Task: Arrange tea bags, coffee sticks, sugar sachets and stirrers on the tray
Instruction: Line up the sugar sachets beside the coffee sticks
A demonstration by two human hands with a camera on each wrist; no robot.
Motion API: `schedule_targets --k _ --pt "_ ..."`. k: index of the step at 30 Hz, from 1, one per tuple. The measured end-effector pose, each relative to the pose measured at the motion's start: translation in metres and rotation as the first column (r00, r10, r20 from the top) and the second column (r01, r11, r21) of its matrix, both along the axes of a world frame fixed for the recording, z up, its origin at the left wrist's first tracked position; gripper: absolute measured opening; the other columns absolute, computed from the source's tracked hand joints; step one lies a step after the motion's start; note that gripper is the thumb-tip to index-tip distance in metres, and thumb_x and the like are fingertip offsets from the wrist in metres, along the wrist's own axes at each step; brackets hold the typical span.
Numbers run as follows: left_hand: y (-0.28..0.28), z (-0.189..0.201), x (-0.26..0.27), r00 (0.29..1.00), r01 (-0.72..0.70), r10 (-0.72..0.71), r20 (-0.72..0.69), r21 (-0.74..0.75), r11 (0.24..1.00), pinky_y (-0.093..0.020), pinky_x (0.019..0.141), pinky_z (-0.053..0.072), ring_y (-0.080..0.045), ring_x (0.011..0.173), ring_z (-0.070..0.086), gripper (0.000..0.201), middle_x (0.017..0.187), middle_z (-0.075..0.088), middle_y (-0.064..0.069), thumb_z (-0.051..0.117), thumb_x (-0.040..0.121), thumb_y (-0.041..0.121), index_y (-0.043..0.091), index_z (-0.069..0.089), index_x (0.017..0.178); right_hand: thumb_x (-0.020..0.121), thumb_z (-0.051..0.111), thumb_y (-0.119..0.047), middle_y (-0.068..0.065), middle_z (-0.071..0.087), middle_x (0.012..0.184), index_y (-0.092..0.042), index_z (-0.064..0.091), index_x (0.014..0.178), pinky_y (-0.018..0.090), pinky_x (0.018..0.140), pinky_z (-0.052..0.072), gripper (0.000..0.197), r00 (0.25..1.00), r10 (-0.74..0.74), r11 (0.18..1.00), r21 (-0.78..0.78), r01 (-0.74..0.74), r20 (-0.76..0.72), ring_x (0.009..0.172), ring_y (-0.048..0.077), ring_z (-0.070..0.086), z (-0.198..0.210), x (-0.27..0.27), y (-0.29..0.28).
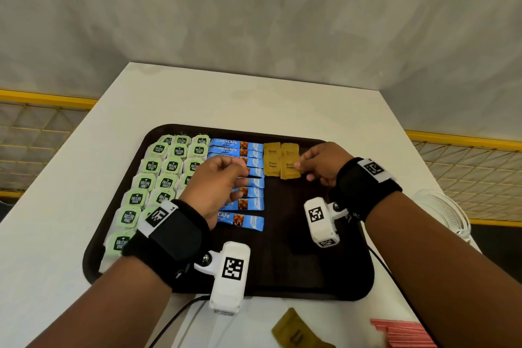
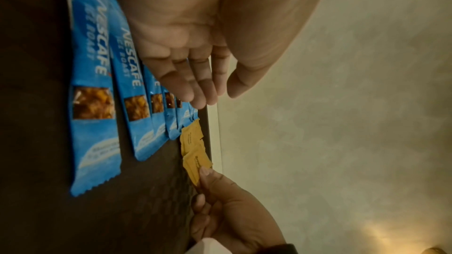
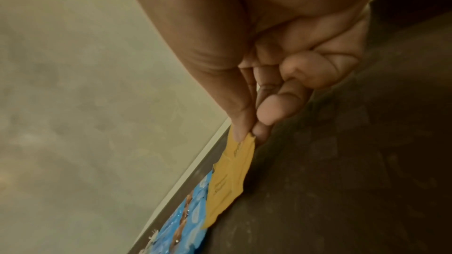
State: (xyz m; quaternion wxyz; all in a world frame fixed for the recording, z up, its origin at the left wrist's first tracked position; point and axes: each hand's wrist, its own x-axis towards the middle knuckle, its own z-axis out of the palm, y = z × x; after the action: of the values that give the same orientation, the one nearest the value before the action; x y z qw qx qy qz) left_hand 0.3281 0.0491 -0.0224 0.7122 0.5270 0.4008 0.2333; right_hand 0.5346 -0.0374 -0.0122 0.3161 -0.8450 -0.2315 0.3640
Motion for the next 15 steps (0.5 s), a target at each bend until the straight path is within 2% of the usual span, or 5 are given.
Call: schedule_targets --k 4,7,12,14,15 --pt "-0.003 0.000 -0.007 1.000 0.000 0.000 -0.028 0.014 1.000 -0.023 0.063 0.052 -0.012 0.081 0.064 0.006 0.092 0.068 -0.003 0.058 0.091 0.017 0.019 0.063 0.088 0.086 0.069 -0.016 0.004 0.062 0.072 -0.014 0.053 0.070 0.023 0.040 0.031 0.022 0.990 0.047 0.993 -0.116 -0.032 0.132 0.050 0.012 0.050 0.004 -0.003 0.009" --pt "-0.003 0.001 -0.012 0.999 -0.022 0.022 -0.042 0.010 1.000 -0.025 0.065 0.052 -0.012 0.082 0.065 0.005 0.094 0.069 -0.003 0.058 0.092 0.017 0.018 0.062 0.089 0.088 0.066 -0.021 0.008 0.067 0.082 -0.013 0.051 0.064 0.025 0.048 0.034 0.029 0.966 0.155 0.970 -0.219 -0.108 0.208 0.056 0.016 0.053 0.005 -0.003 0.013" --pt "-0.009 0.009 -0.019 0.999 -0.020 0.022 -0.050 0.036 0.999 -0.026 0.065 0.051 -0.014 0.083 0.064 0.006 0.092 0.068 -0.003 0.058 0.091 0.014 0.018 0.062 0.087 0.087 0.064 -0.035 0.012 0.070 0.087 -0.010 0.057 0.073 0.032 0.064 0.049 0.030 0.917 0.236 0.950 -0.274 -0.149 0.322 0.065 0.021 0.058 0.009 -0.008 0.007" --pt "-0.014 0.013 -0.023 0.998 0.008 -0.003 -0.061 0.073 0.997 -0.024 0.064 0.051 -0.013 0.081 0.065 0.006 0.090 0.068 -0.001 0.058 0.091 0.014 0.017 0.063 0.089 0.088 0.062 -0.037 0.014 0.070 0.084 -0.007 0.060 0.078 0.035 0.077 0.052 0.032 0.890 0.252 0.957 -0.232 -0.172 0.381 0.069 0.022 0.059 0.016 -0.016 -0.002" --pt "-0.019 0.016 -0.026 0.997 0.033 -0.025 -0.074 0.102 0.994 -0.023 0.063 0.051 -0.012 0.081 0.065 0.007 0.089 0.068 0.000 0.057 0.091 0.015 0.017 0.063 0.090 0.087 0.063 -0.037 0.014 0.068 0.079 -0.007 0.060 0.076 0.035 0.076 0.051 0.032 0.886 0.237 0.968 -0.176 -0.180 0.398 0.066 0.022 0.059 0.020 -0.021 -0.010"
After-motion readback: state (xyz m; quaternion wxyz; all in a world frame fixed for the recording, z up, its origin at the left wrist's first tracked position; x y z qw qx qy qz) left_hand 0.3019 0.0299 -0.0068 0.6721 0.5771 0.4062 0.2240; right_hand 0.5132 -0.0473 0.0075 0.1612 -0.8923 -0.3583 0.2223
